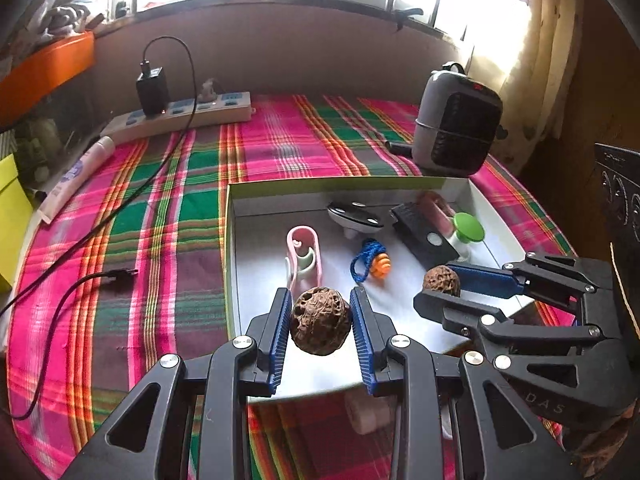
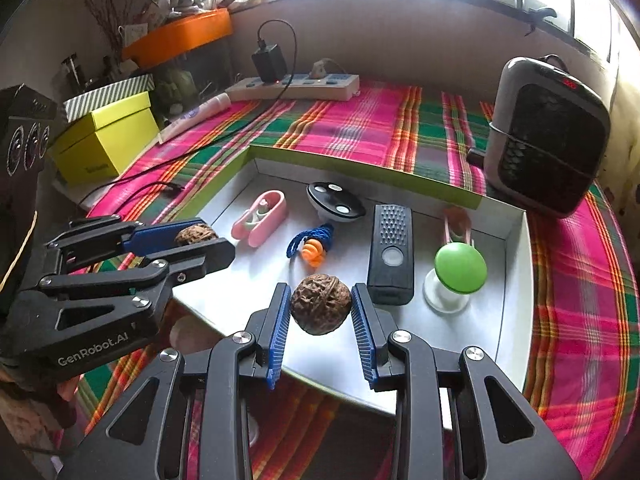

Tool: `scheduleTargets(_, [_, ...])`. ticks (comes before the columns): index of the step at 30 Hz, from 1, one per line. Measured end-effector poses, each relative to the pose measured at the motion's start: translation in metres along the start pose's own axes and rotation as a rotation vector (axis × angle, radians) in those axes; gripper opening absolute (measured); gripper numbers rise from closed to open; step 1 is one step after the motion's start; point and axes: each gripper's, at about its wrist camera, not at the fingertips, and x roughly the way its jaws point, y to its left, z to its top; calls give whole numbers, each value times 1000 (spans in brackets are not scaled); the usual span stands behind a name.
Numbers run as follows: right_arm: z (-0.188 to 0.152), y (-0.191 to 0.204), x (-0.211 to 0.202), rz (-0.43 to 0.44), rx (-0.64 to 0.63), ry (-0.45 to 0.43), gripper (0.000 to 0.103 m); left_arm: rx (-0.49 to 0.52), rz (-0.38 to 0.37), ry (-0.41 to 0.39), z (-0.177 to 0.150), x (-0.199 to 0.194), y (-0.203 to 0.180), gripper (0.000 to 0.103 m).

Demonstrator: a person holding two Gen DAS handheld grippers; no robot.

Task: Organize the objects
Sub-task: 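Carry the walnut over the box with the right gripper while the left carries its walnut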

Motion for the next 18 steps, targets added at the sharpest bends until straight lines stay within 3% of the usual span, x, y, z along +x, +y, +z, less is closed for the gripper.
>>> scheduleTargets(18, [7,-2,22,-10,-26,29,32,69,46,32,5,26,-4,28])
